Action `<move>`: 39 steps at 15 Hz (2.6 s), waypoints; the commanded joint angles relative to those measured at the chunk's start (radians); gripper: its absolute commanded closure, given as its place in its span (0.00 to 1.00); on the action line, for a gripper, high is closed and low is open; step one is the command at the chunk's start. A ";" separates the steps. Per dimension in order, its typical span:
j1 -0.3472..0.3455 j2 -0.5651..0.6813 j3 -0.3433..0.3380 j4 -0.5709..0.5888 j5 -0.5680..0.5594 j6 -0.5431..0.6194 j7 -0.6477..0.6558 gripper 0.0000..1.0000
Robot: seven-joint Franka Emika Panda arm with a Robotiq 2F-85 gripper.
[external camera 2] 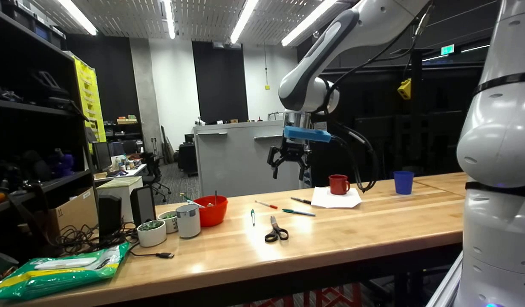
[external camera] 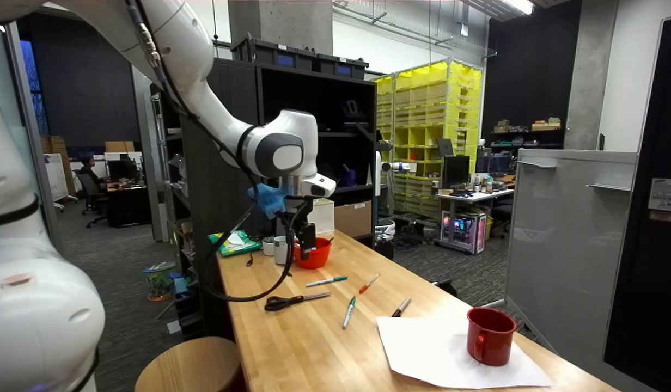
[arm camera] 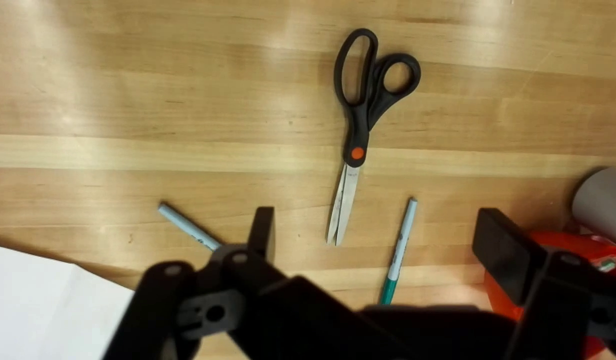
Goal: Move the left green marker to the right, then turn it to the right
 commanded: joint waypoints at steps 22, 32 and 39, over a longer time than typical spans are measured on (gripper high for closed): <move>-0.014 0.560 -0.005 0.523 0.084 -0.191 -0.177 0.00; -0.014 0.713 -0.008 0.714 0.060 -0.307 -0.171 0.00; -0.015 0.798 -0.005 0.813 0.062 -0.344 -0.173 0.00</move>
